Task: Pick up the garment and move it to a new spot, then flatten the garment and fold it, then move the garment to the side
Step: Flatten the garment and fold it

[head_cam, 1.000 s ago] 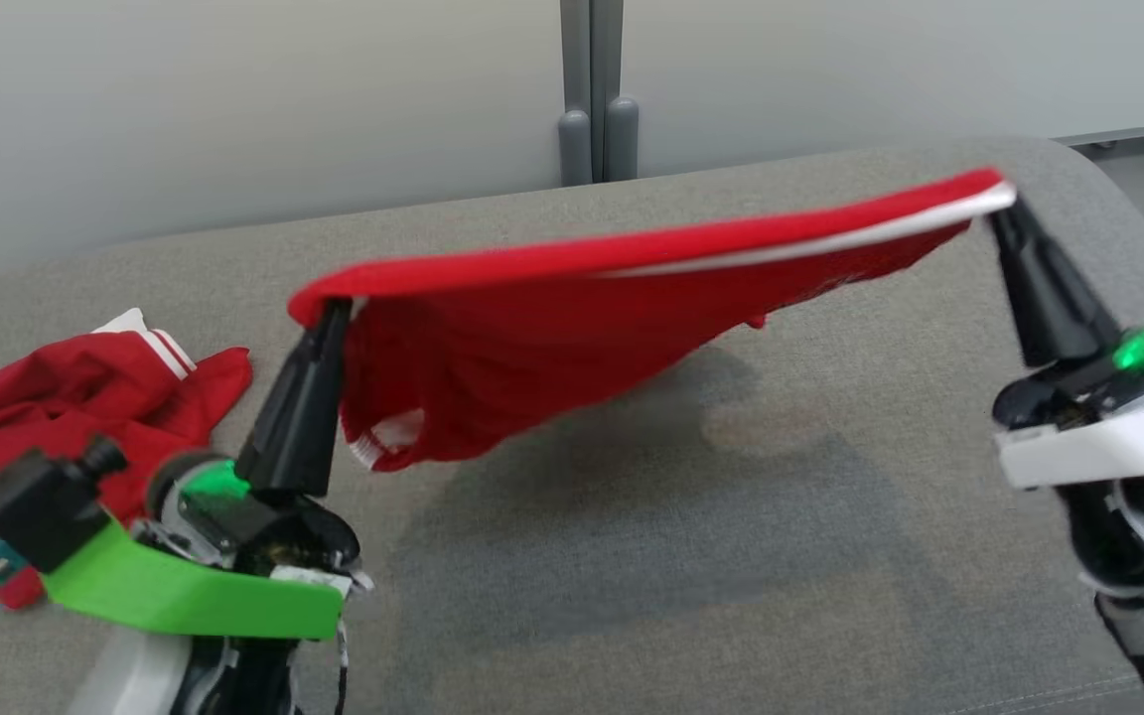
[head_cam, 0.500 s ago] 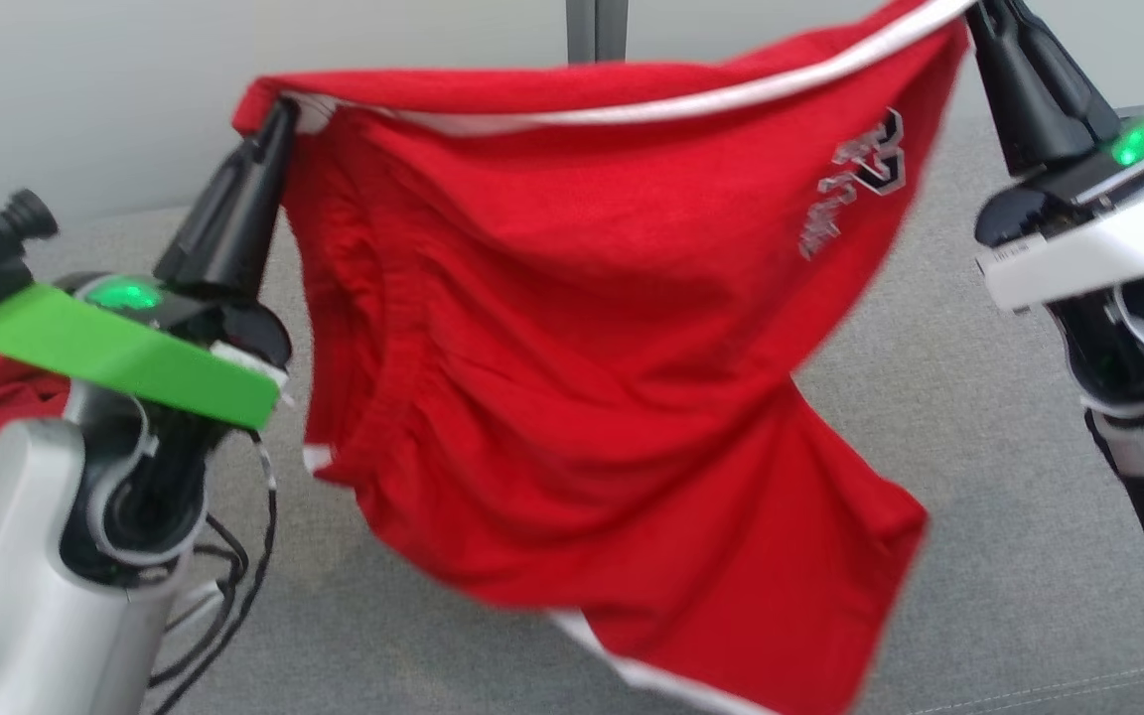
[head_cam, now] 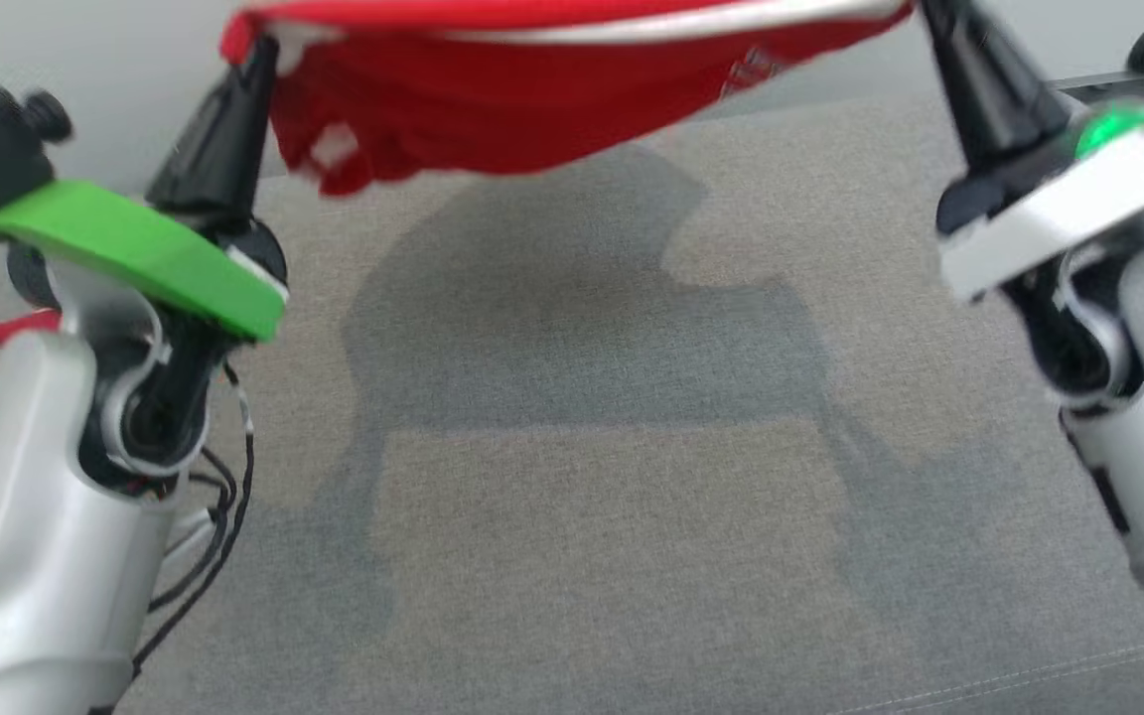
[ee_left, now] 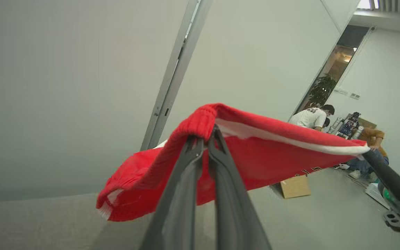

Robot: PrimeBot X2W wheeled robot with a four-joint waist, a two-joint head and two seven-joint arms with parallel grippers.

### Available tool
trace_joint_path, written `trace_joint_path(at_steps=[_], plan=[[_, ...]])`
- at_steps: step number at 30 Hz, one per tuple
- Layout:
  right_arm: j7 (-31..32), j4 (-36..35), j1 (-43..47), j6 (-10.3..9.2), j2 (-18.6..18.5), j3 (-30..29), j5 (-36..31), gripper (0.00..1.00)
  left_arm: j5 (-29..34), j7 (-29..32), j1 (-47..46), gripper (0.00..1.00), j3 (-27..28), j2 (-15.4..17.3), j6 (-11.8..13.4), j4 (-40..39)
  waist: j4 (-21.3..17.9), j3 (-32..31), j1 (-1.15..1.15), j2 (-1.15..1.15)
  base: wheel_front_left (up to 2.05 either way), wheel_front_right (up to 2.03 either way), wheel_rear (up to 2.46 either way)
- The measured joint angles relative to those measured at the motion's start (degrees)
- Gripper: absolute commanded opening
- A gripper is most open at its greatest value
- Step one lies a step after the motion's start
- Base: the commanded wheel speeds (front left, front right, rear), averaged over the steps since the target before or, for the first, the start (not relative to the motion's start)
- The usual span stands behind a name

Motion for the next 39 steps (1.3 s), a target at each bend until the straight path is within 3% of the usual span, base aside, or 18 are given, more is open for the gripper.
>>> trace_joint_path(at_steps=[5, 9, 14, 22, 28, 39], plan=[[1.4, 3.9, 13.7, 0.02, 1.7, 4.6, 2.8, 0.0, 4.3, 0.5, 8.4, 0.0, -5.4, 1.7, -0.2, 7.3, -1.0, 1.4, 0.0, 0.0, 0.0, 0.0, 0.0], [1.2, 5.6, 22.7, 0.03, 4.1, 8.2, 4.5, 0.0, 3.7, -0.2, 15.9, 0.0, -7.5, 0.2, -1.4, 9.8, -2.3, 3.3, 0.0, 0.0, 0.0, 0.0, 0.0], [-2.1, 5.8, 23.3, 0.04, 4.1, 7.5, 4.4, 0.0, 2.0, -3.6, 17.5, 0.0, -5.7, -0.5, -2.9, 9.8, -3.2, 4.7, 0.0, 0.0, 0.0, 0.0, 0.0], [-6.9, 5.8, 24.2, 0.54, 0.5, 5.8, 2.2, 0.0, 2.2, -9.5, 24.2, 0.0, -5.4, -0.4, -5.3, 9.2, -1.9, 4.1, 0.0, 0.0, 0.0, 0.0, 0.0], [-6.8, 5.9, 28.9, 0.55, -2.6, 7.1, 1.0, 0.0, 3.0, -12.7, 29.4, 0.0, -6.2, -0.5, -5.8, 7.6, 0.5, 1.9, 0.0, 0.0, 0.0, 0.0, 0.0], [-4.2, 5.6, 36.1, 0.55, -3.2, 11.5, 1.4, 0.0, 4.0, -13.4, 39.7, 0.0, -8.3, 1.4, -5.7, 6.9, 4.1, -1.7, 0.0, 0.0, 0.0, 0.0, 0.0]])
